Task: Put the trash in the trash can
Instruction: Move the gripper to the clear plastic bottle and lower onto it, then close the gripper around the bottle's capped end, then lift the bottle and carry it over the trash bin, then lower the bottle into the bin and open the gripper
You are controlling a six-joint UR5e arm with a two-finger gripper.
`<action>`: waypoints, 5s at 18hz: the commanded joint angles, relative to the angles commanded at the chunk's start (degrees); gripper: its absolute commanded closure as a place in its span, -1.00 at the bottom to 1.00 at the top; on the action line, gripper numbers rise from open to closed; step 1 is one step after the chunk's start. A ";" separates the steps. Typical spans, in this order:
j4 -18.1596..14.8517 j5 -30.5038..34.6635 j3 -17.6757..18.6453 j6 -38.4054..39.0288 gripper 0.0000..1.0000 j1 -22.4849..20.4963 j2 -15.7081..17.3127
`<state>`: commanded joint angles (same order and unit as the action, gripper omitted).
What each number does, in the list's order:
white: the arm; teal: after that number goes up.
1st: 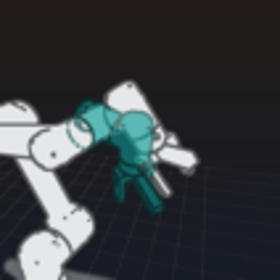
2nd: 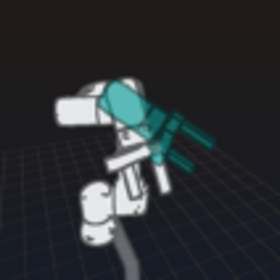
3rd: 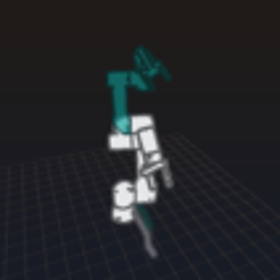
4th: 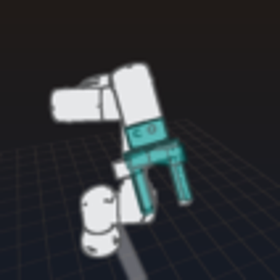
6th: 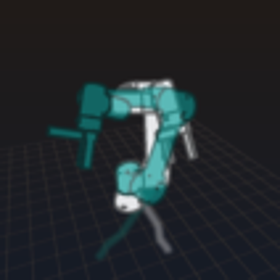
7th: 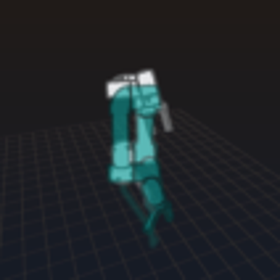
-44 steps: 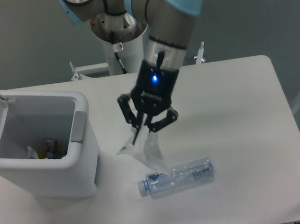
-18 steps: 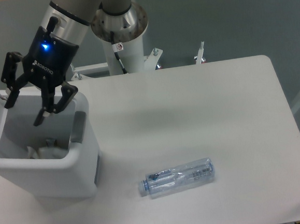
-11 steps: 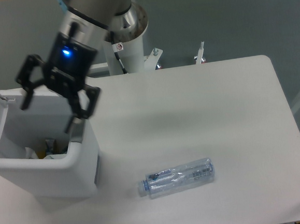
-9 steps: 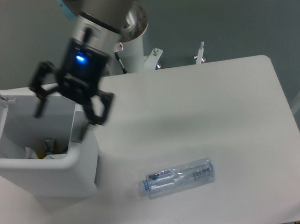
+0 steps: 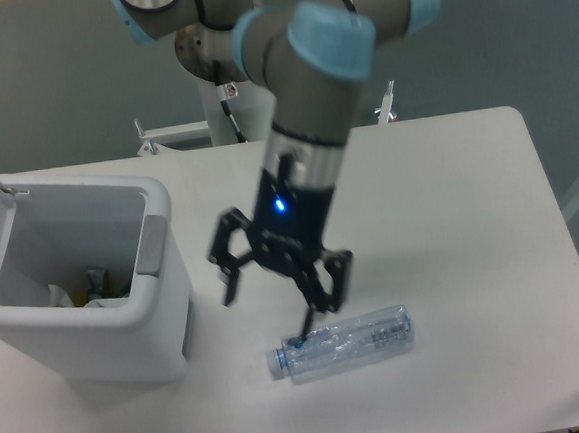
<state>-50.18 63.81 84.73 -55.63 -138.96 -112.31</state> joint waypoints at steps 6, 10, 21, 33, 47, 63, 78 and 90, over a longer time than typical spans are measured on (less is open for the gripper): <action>-0.62 11.94 1.58 -6.32 -1.00 2.10 -5.89; -0.62 19.05 2.02 -8.01 -1.00 4.83 -9.32; -0.53 26.36 3.51 -9.41 -1.00 7.82 -11.78; -0.01 29.80 1.49 -8.54 -0.39 9.14 -15.83; -0.09 18.92 -10.79 -1.43 0.07 8.09 -16.09; -0.01 -28.28 -23.82 36.10 0.06 -0.61 -7.58; -0.01 -31.11 -9.67 51.93 0.02 5.09 7.11; 5.00 -30.41 -2.03 43.42 -1.00 9.76 8.95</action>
<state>-45.18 33.40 82.69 -12.20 -129.20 -103.37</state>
